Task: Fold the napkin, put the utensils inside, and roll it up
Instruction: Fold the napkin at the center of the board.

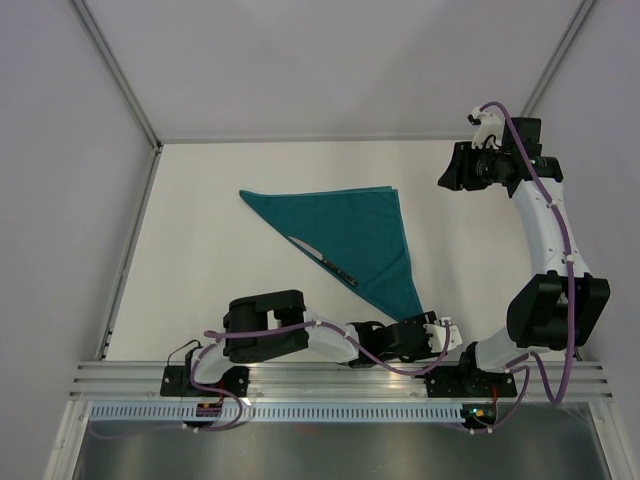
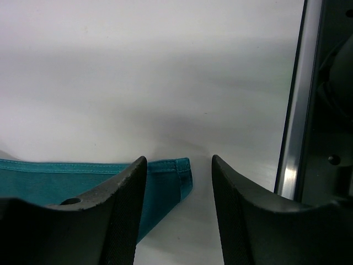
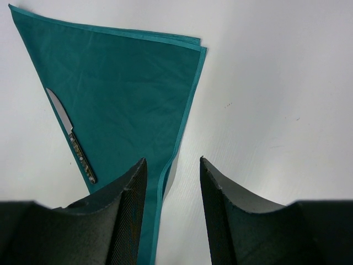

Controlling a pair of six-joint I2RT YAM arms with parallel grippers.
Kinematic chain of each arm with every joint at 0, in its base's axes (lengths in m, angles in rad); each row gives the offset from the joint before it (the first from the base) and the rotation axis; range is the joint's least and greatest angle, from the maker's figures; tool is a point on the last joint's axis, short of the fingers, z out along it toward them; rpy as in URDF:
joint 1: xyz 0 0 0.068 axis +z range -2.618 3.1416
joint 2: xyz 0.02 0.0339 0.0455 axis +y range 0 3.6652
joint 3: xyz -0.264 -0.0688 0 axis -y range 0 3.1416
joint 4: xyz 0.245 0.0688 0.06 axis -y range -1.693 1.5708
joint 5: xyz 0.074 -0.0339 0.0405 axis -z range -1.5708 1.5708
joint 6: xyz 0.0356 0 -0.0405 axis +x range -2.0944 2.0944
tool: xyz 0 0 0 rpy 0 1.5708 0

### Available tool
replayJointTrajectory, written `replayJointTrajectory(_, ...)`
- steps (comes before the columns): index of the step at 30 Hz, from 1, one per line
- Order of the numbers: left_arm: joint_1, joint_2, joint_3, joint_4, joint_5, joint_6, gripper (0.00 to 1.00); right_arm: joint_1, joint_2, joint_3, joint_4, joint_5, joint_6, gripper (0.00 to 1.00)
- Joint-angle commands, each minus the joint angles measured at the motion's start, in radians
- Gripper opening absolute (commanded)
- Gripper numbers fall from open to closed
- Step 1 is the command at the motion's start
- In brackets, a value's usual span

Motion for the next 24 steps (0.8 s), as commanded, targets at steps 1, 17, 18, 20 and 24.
replayJointTrajectory(1,-0.001,0.01,0.033,0.023,-0.03,0.029,0.55,-0.005,-0.032,-0.003,0.026,-0.03,-0.003,0.49)
replayJointTrajectory(17,-0.001,-0.03,0.018,0.026,-0.024,-0.032,0.06,-0.003,-0.025,-0.006,0.027,-0.027,-0.002,0.5)
replayJointTrajectory(18,0.0,-0.044,0.006,0.035,-0.025,-0.047,0.04,-0.003,-0.023,-0.006,0.027,-0.027,-0.002,0.5)
replayJointTrajectory(20,0.003,-0.064,-0.006,0.057,-0.028,-0.066,0.02,-0.003,-0.023,-0.006,0.027,-0.025,-0.002,0.5)
replayJointTrajectory(24,0.041,-0.113,-0.035,0.084,-0.013,-0.165,0.02,-0.003,-0.02,-0.004,0.029,-0.025,-0.002,0.5)
